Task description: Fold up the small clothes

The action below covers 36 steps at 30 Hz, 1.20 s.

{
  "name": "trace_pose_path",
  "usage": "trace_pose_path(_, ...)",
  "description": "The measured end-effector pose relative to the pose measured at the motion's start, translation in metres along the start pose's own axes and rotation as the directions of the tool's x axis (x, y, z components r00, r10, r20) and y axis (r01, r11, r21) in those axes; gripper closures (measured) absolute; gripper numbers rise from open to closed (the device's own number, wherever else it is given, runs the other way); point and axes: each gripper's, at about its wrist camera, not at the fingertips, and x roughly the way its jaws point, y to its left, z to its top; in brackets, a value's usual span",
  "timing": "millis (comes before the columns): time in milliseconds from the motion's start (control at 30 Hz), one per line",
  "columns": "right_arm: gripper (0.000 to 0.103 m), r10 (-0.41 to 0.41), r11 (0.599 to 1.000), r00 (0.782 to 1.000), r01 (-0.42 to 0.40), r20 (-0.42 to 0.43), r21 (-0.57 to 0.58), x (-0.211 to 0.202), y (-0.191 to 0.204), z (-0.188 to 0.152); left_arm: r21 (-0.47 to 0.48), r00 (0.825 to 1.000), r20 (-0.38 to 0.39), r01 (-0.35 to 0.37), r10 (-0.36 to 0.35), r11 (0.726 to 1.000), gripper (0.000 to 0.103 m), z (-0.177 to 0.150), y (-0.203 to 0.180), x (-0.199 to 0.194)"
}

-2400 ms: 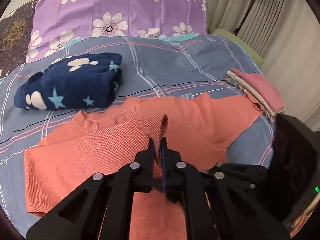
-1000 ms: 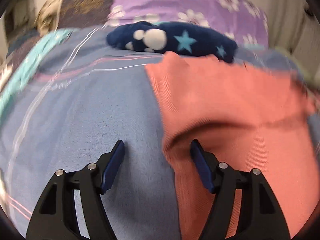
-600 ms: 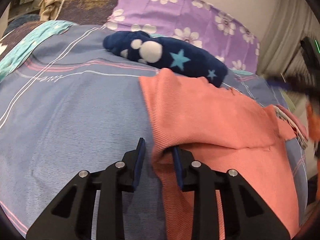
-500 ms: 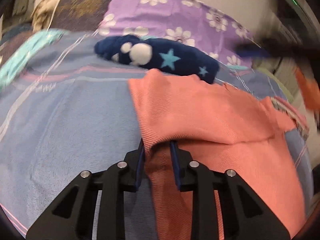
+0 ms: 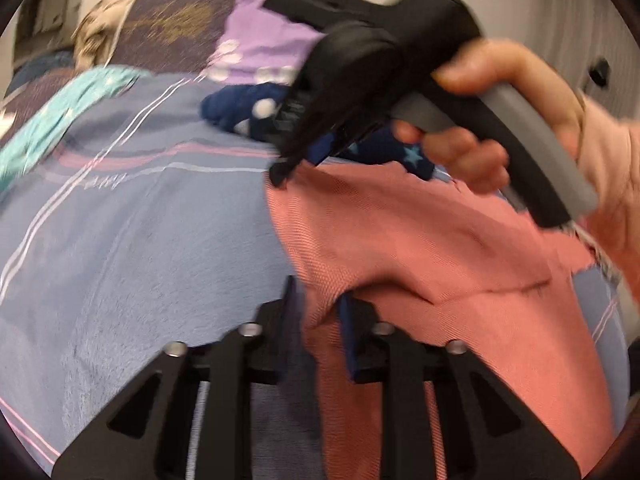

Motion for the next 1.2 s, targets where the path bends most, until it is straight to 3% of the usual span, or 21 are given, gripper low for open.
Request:
trace_pose_path(100,0.099,0.037,0.997,0.994,-0.030,0.103,-0.064,-0.002,0.012,0.003,-0.077,1.000,-0.003,-0.004,0.004,0.997,0.093,-0.001,0.014,0.001)
trace_pose_path(167,0.098,0.044,0.998,0.982,-0.035,0.183,-0.051,-0.003,0.010,0.004,-0.080,1.000,-0.016,-0.009,0.008,0.997,0.093,-0.002,0.015,0.002)
trace_pose_path(233,0.073,-0.049,0.999,0.975,0.050,0.217,0.001,0.001,0.004,0.002,-0.069,0.999,-0.031,-0.023,0.021,0.997,0.093,-0.002,0.013,0.005)
trace_pose_path(300,0.063,-0.082,0.995,0.974,0.069,0.211,0.067,0.001,-0.005,-0.005,-0.070,0.999,-0.037,-0.026,0.023,0.997,0.093,-0.004,0.014,0.005)
trace_pose_path(333,0.063,-0.083,0.992,0.966,0.058,0.243,0.108,-0.010,-0.012,-0.016,-0.072,0.999,-0.040,-0.026,0.023,0.997,0.093,-0.003,0.015,0.005)
trace_pose_path(467,0.063,-0.030,0.983,0.931,-0.039,0.365,0.181,-0.064,-0.039,-0.086,-0.053,0.998,-0.051,-0.050,0.047,0.997,0.092,-0.007,0.013,0.004)
trace_pose_path(633,0.063,-0.029,0.958,0.919,-0.088,0.394,0.274,-0.095,-0.076,-0.197,-0.005,0.993,-0.060,-0.099,0.098,0.995,0.092,-0.009,0.006,0.005)
trace_pose_path(700,0.062,-0.053,0.931,0.917,-0.098,0.395,0.351,-0.097,-0.095,-0.240,0.001,0.992,-0.066,-0.109,0.108,0.994,0.091,-0.008,0.006,0.007)
trace_pose_path(767,0.062,-0.059,0.913,0.937,-0.089,0.345,0.398,-0.082,-0.106,-0.265,0.003,0.991,-0.065,-0.115,0.115,0.993,0.091,-0.008,0.005,0.006)
trace_pose_path(833,0.072,-0.126,0.890,0.946,-0.025,0.299,0.456,-0.062,-0.112,-0.287,-0.007,0.992,-0.058,-0.110,0.109,0.994,0.089,-0.008,0.006,0.002)
trace_pose_path(867,0.072,-0.122,0.887,0.923,-0.064,0.364,0.458,-0.060,-0.114,-0.297,-0.009,0.993,-0.055,-0.109,0.109,0.994,0.088,-0.007,0.005,-0.002)
trace_pose_path(933,0.072,-0.136,0.897,0.887,-0.079,0.441,0.435,-0.057,-0.111,-0.311,-0.018,0.996,-0.032,-0.088,0.088,0.996,0.088,-0.002,0.000,-0.017)
trace_pose_path(967,0.072,-0.146,0.899,0.880,-0.073,0.451,0.432,-0.057,-0.109,-0.313,-0.022,0.998,-0.018,-0.064,0.064,0.998,0.088,0.002,-0.004,-0.023)
trace_pose_path(1000,0.070,-0.149,0.898,0.882,-0.069,0.448,0.434,-0.058,-0.109,-0.312,-0.018,1.000,0.006,-0.011,0.011,1.000,0.088,0.011,-0.012,-0.032)
trace_pose_path(1067,0.062,-0.133,0.898,0.879,-0.088,0.457,0.430,-0.058,-0.108,-0.311,0.009,0.999,0.029,0.026,-0.027,1.000,0.088,0.023,-0.027,-0.039)
trace_pose_path(1200,0.045,-0.119,0.918,0.877,-0.082,0.466,0.388,-0.056,-0.097,-0.307,0.077,1.000,0.004,0.014,-0.014,0.997,0.088,0.047,-0.056,-0.015)
